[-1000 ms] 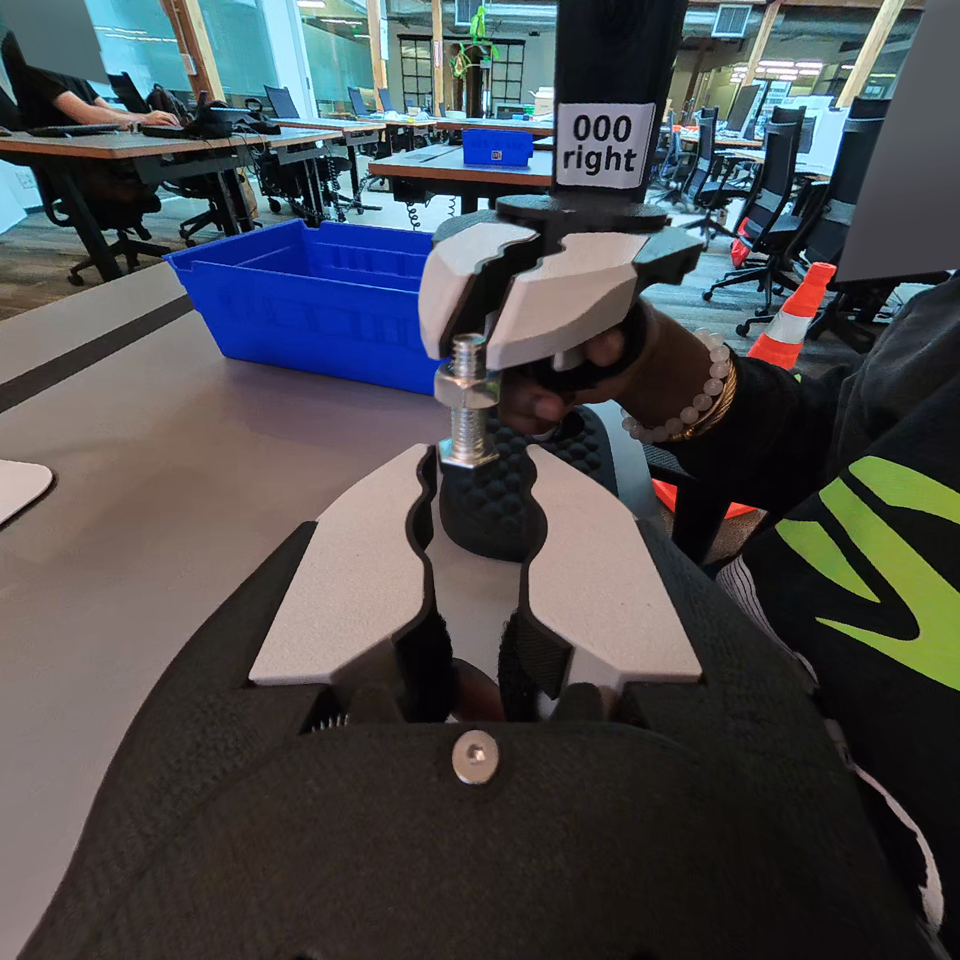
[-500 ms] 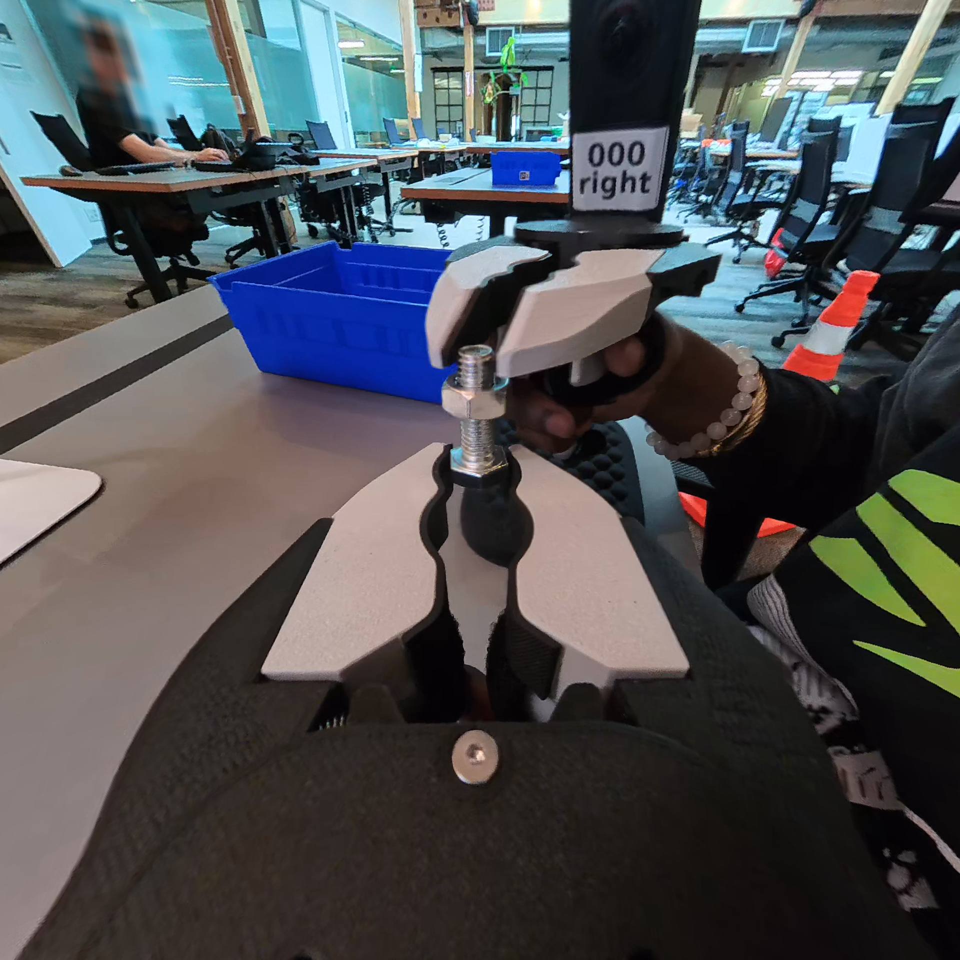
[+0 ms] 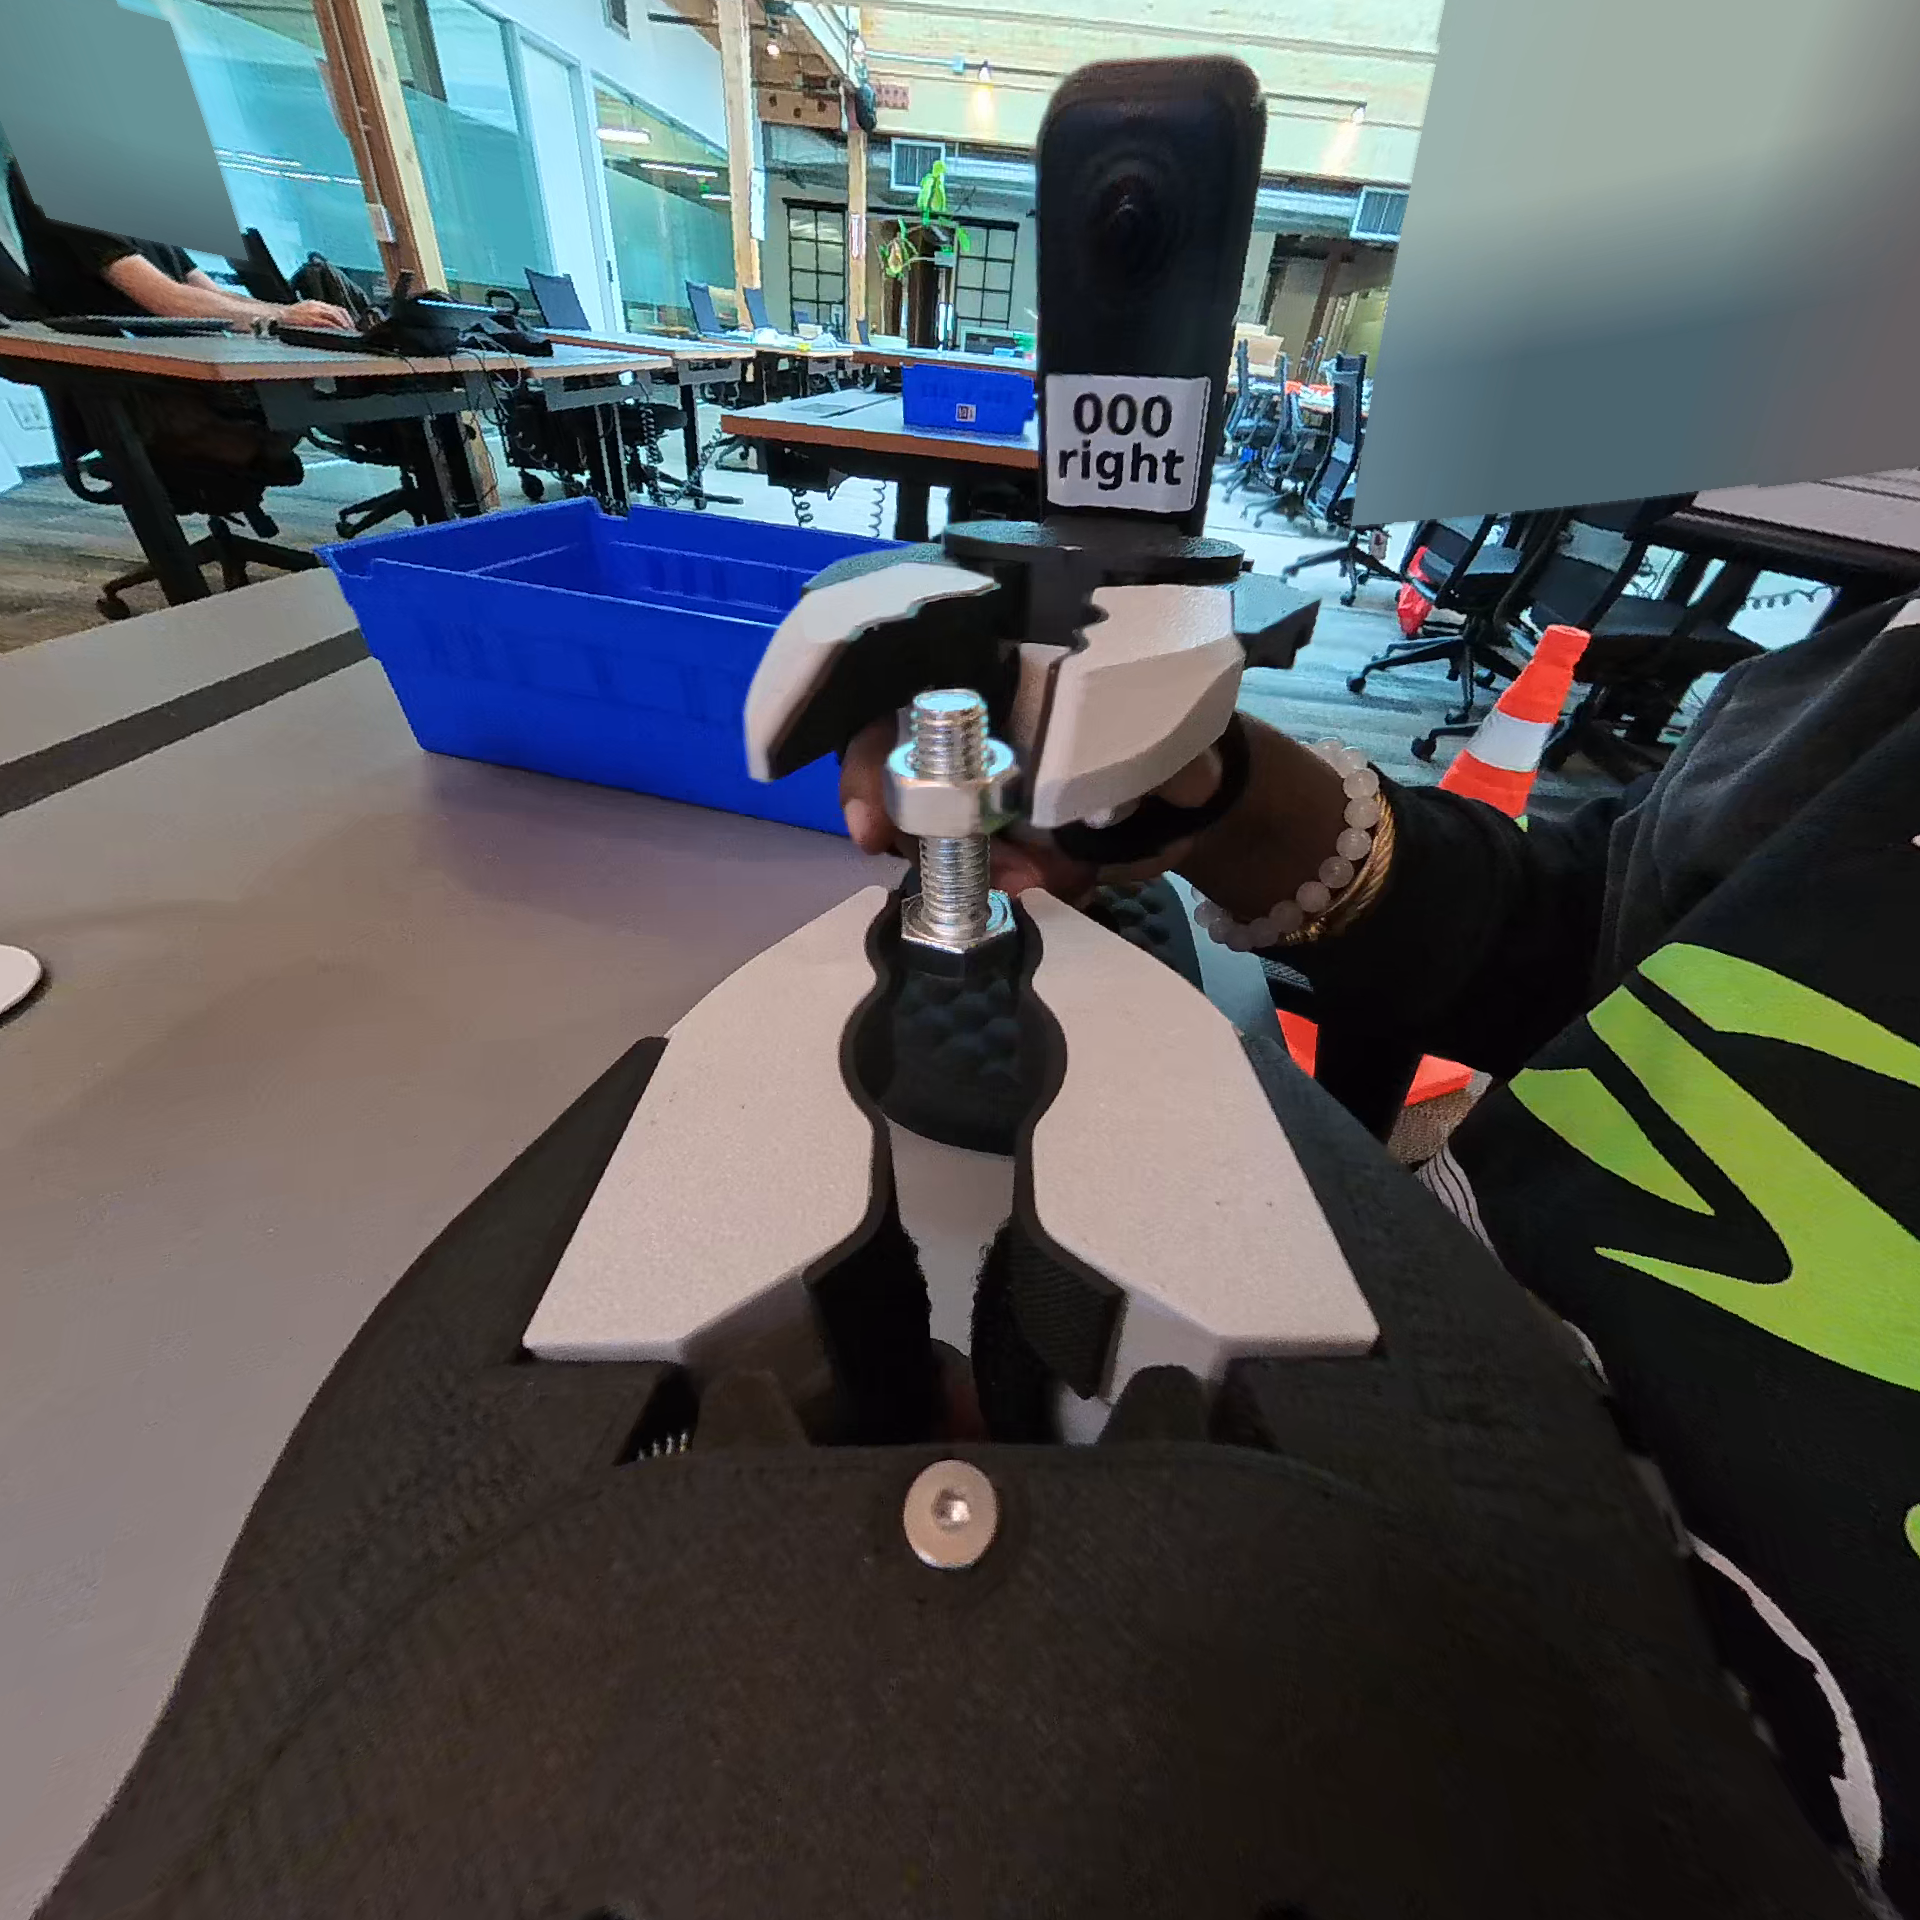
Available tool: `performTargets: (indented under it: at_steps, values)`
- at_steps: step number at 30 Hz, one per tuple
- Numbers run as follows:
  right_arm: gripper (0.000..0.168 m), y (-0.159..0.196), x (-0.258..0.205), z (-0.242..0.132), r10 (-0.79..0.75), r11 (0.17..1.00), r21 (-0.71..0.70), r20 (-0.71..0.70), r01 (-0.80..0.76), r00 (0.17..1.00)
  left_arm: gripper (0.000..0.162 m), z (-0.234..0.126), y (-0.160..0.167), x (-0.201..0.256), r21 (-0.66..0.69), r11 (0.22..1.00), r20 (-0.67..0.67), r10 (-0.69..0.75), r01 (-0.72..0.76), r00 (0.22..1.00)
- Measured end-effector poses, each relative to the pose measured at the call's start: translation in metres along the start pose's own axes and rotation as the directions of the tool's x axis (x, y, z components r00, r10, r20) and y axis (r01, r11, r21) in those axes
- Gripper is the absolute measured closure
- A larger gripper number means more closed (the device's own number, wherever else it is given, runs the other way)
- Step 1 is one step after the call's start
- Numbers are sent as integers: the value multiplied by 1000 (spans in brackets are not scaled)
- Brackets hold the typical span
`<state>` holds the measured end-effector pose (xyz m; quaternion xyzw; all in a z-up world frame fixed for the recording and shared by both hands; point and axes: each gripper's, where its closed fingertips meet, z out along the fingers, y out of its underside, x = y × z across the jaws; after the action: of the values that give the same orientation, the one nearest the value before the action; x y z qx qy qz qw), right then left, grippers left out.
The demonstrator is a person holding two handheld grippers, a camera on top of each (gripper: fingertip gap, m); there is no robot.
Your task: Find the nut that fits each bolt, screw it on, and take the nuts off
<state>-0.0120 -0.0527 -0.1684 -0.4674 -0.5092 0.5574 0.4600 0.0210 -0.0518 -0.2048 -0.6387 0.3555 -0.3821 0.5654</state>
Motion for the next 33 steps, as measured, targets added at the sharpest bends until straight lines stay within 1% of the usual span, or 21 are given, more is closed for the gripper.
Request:
performTargets:
  at_steps: [2, 3, 5, 7, 10, 12, 14, 18, 23, 24, 26, 27, 28, 30, 33]
  values:
    - [141, -1, 3, -6, -17, 1000, 1, -8, 17, 1000, 143, -2, -1, -1, 12, 1000, -1, -7, 7, 1000]
    - [153, -1, 8, -10, -27, 1000, -1, -34, 27, 999, 143, -3, -2, -1, 16, 1000, -4, -8, 8, 1000]
    - [158, -2, 15, -16, -33, 999, 2, -65, 33, 997, 143, -4, -3, -2, 20, 1000, -1, -7, 7, 1000]
    - [155, -4, 12, -16, -24, 1000, 15, -44, 24, 999, 143, -3, -1, -2, 15, 1000, -3, -8, 8, 1000]
    - [136, -3, 0, -7, -15, 1000, 23, 12, 15, 1000, 143, -2, 0, -1, 10, 1000, -8, -6, 6, 1000]
    - [124, 0, -5, 0, -19, 1000, 9, 23, 18, 1000, 143, -1, 1, 0, 2, 1000, -8, -2, 2, 1000]
    - [119, 1, -6, 5, -15, 1000, 11, 15, 15, 1000, 143, 0, 3, 1, -2, 1000, -11, 0, 0, 1000]
    - [119, 4, -3, 11, 7, 1000, 12, -6, -7, 1000, 143, 1, 3, 4, -4, 1000, -22, 13, -13, 1000]
    - [126, 1, 4, -2, -4, 1000, 22, -12, 4, 1000, 143, -2, -1, 1, 16, 1000, -13, 5, -5, 1000]
    - [132, -1, 6, -6, -14, 1000, 25, -20, 14, 1000, 143, -3, -2, 0, 21, 1000, -12, 2, -2, 1000]
    - [150, -2, 13, -14, -32, 999, 24, -47, 33, 998, 143, -4, -2, -1, 23, 1000, -9, 5, -5, 1000]
    - [156, -2, 16, -17, -27, 999, 26, -57, 28, 998, 143, -4, -2, -1, 22, 1000, -8, 5, -5, 1000]
    - [158, -3, 17, -19, -19, 999, 30, -59, 21, 998, 143, -4, -2, 0, 21, 1000, -9, 5, -5, 1000]
    - [158, -6, 15, -19, -16, 999, 41, -47, 18, 999, 143, -4, -1, 0, 16, 1000, -11, 6, -6, 1000]
    - [146, -6, 5, -13, -17, 999, 46, -2, 17, 1000, 143, -3, 0, 0, 11, 1000, -9, 10, -10, 1000]
